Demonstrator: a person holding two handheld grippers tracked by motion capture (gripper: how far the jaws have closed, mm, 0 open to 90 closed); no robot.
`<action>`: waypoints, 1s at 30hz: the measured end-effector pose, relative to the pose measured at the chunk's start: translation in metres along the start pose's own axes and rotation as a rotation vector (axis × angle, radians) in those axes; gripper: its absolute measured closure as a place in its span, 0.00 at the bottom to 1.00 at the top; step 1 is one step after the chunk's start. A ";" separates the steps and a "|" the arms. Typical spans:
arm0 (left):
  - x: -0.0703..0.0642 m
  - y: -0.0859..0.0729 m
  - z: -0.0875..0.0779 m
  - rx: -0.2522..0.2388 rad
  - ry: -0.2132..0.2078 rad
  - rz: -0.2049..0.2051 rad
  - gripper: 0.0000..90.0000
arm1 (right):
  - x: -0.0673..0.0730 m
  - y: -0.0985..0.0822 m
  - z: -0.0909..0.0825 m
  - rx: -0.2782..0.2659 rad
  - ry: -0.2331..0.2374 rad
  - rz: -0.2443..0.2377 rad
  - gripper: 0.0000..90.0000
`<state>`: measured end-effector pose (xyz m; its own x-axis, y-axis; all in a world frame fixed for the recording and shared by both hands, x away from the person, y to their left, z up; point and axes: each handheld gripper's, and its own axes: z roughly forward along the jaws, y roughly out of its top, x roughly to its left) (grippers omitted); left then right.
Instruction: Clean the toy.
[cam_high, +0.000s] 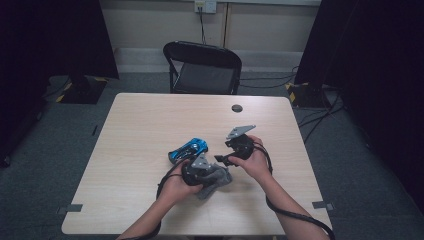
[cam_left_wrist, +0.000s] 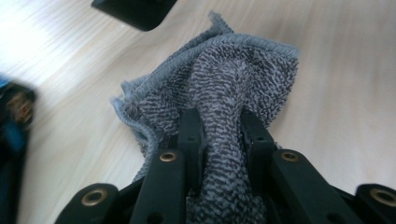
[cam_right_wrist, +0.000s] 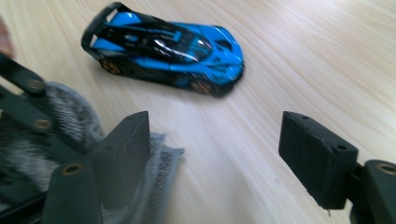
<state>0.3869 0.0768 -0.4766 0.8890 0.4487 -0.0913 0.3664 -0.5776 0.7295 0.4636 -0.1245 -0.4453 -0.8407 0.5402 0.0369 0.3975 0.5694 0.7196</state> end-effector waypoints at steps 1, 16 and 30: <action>0.001 -0.002 -0.006 -0.008 0.005 -0.004 0.82 | 0.000 0.000 0.000 0.000 0.000 0.000 0.28; 0.024 -0.062 -0.100 -0.043 0.115 -0.165 0.82 | 0.033 0.052 0.066 -0.023 0.094 -0.119 0.25; 0.050 -0.092 -0.142 -0.094 0.251 -0.262 0.81 | 0.041 0.068 0.105 0.046 0.109 -0.150 0.21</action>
<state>0.3585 0.2491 -0.4515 0.6692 0.7330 -0.1220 0.5351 -0.3615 0.7635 0.4946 0.0012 -0.4679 -0.9259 0.3777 0.0084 0.2787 0.6679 0.6901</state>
